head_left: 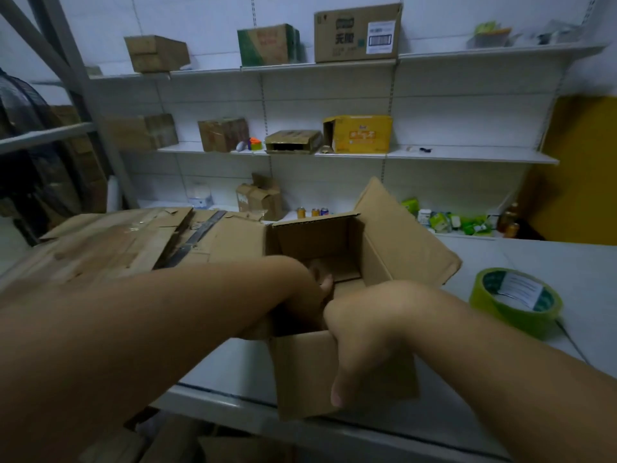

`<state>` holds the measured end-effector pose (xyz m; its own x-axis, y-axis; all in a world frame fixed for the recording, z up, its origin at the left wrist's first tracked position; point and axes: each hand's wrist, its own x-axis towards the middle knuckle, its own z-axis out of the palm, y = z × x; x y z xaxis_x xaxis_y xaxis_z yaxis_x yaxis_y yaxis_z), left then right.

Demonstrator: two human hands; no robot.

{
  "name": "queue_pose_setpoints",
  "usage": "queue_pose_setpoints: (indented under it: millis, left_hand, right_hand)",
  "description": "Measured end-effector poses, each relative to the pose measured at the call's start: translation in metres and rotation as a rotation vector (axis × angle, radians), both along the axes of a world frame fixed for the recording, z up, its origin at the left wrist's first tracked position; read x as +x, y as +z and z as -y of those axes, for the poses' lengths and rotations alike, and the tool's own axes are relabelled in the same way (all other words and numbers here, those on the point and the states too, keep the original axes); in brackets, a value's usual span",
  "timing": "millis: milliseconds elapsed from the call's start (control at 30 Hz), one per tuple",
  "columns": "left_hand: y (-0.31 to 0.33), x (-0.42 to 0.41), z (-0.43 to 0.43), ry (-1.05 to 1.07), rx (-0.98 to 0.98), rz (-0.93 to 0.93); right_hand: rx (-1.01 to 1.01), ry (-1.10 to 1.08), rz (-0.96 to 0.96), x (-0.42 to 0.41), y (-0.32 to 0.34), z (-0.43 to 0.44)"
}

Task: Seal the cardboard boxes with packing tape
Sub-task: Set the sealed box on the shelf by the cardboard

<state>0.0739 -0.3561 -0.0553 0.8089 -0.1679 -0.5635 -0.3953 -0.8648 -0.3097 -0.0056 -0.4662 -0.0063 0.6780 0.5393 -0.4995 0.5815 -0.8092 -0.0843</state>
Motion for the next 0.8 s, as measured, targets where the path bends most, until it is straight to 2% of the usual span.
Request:
queue_pose_setpoints:
  millis: [100,200,267,333,400,500,567,600,667,733,800]
  left_hand:
    - [0.019,0.006,0.004,0.003,-0.021,-0.077]
    - [0.008,0.006,0.004,-0.032,0.022,0.001]
    - [0.000,0.006,0.002,-0.022,0.015,0.017]
    - [0.007,0.002,0.001,-0.025,-0.080,0.023]
    - [0.020,-0.004,0.001,-0.031,-0.273,0.063]
    - [0.048,-0.005,-0.007,-0.073,-0.559,0.284]
    - [0.063,0.003,-0.023,-0.143,-0.534,0.518]
    - [0.065,0.009,-0.033,-0.176,-0.432,0.583]
    - [0.059,0.021,-0.054,-0.104,-0.315,0.520]
    - [0.049,0.029,-0.065,0.093,-0.411,0.372]
    - [0.040,0.035,-0.066,0.134,-0.486,0.365]
  right_hand:
    - [0.002,0.036,0.075,-0.006,-0.007,0.001]
    - [0.019,0.070,0.187,-0.011,-0.019,0.004]
    - [0.041,0.076,0.169,-0.008,-0.021,0.005]
    - [0.072,0.065,0.114,-0.004,-0.019,0.007]
    - [0.102,0.077,0.115,-0.004,-0.016,0.009]
    - [0.146,0.076,0.163,-0.009,-0.015,0.016]
    - [0.131,0.096,0.271,-0.017,-0.017,0.018]
    - [0.135,0.093,0.310,-0.021,-0.020,0.019]
    - [0.163,0.092,0.336,-0.027,-0.025,0.021]
    - [0.183,0.085,0.313,-0.029,-0.025,0.024]
    - [0.162,0.080,0.283,-0.028,-0.021,0.027]
